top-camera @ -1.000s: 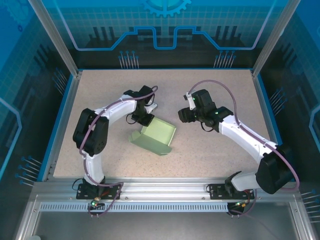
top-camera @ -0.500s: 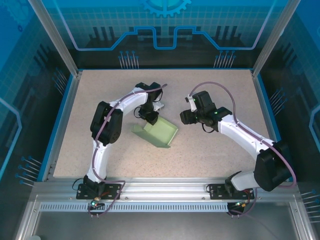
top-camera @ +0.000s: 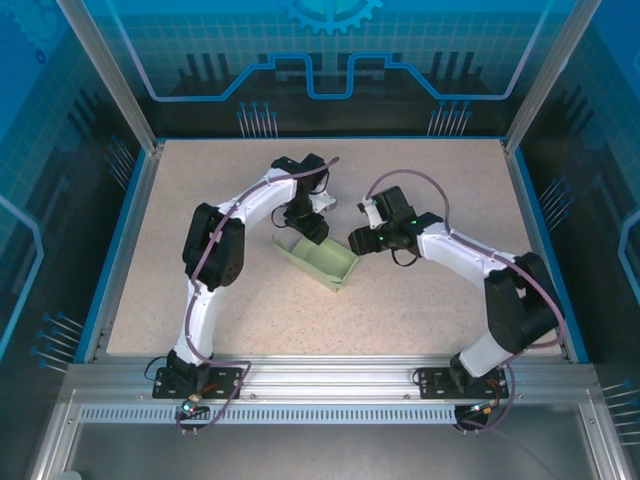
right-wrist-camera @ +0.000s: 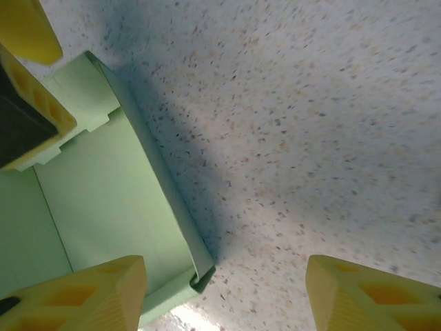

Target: Fold the paper box

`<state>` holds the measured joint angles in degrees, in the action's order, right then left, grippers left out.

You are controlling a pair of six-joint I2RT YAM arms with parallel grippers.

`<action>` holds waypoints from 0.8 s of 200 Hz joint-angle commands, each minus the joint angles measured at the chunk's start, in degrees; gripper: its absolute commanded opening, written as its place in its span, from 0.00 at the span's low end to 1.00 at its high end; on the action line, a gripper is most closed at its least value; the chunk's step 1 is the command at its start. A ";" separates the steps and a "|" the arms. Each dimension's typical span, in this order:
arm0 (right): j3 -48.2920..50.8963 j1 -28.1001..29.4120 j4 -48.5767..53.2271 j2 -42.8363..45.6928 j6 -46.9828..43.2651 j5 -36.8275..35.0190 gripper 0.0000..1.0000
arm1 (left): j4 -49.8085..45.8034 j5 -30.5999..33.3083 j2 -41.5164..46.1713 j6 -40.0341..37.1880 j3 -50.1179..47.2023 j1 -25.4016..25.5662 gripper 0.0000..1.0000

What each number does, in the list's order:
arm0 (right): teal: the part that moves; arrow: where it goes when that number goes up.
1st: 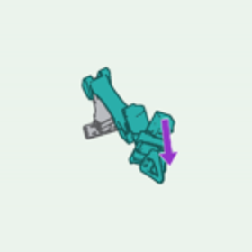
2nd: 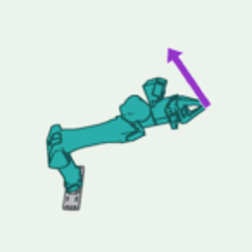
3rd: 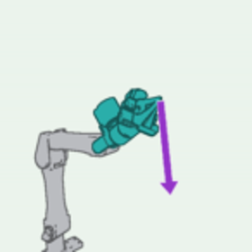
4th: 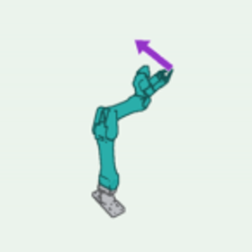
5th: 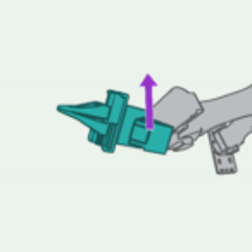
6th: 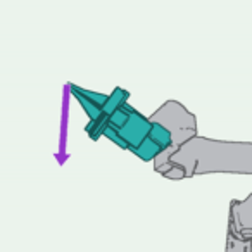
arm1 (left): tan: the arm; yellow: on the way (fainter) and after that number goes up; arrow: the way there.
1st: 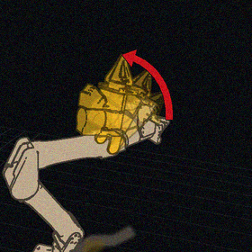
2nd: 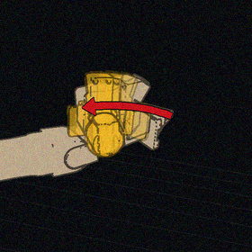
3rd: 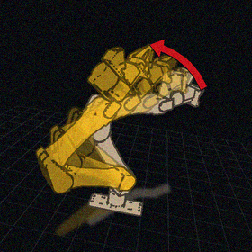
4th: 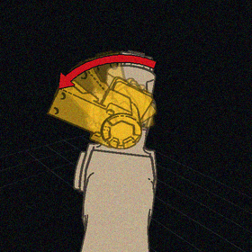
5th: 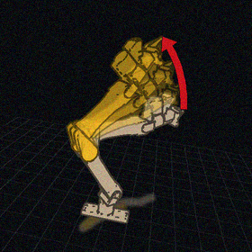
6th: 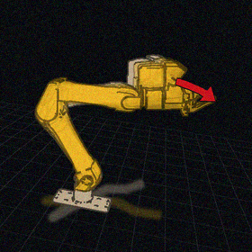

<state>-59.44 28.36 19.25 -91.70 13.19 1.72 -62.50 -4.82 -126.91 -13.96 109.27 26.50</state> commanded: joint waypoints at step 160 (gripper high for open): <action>-18.79 -1.81 5.69 -21.21 -0.37 -3.58 0.55 | 49.55 2.97 51.91 27.89 -52.29 -19.10 0.63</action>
<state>-81.14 29.30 23.29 -116.36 10.94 -1.34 -21.26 -4.25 -79.46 7.68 62.37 8.75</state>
